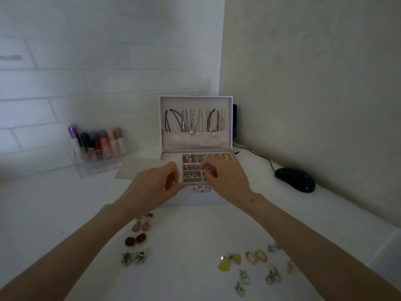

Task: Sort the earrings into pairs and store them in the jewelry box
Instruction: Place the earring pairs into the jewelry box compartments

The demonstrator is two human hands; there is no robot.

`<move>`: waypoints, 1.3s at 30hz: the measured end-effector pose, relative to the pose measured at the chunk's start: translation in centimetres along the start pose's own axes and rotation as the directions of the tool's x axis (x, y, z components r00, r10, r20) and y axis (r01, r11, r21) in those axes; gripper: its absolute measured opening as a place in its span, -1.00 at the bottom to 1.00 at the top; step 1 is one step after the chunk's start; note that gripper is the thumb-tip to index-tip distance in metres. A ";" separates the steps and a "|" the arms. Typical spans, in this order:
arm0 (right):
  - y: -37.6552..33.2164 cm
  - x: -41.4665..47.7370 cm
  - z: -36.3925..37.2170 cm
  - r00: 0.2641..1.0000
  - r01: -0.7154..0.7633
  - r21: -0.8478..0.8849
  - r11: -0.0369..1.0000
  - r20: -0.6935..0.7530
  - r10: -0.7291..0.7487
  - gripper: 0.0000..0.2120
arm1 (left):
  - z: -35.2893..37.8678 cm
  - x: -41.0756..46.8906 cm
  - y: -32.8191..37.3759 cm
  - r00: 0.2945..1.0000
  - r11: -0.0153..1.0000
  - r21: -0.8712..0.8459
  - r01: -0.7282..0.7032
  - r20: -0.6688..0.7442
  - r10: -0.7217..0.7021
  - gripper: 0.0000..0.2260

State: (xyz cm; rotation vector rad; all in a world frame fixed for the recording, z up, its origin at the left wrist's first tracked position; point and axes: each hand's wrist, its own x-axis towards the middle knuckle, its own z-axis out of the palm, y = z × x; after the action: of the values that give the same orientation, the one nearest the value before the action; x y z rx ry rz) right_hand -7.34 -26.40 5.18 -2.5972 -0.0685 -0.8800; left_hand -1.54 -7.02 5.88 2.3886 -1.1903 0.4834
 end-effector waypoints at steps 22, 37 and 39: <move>-7.7 -0.5 8.1 0.868 0.091 0.115 0.989 0.477 -0.136 -0.78 | -1.3 -5.3 -5.1 0.903 0.936 0.304 0.179 0.328 -0.279 -0.86; -6.4 -1.1 4.4 0.869 -0.113 0.250 0.962 0.493 -0.026 -0.88 | -1.4 -4.7 -3.0 0.961 0.982 0.153 0.108 0.237 -0.142 -0.91; -5.5 -1.0 3.1 0.864 -0.187 0.290 0.939 0.502 0.017 -0.91 | -1.4 -4.1 -2.1 0.970 0.993 0.082 0.087 0.222 -0.103 -0.91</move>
State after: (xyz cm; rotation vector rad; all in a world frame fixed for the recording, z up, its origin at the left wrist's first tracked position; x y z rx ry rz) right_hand -7.31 -20.06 4.23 -2.4077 -0.1975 -0.1240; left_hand -2.32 -2.44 4.67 2.6041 -1.1619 0.2312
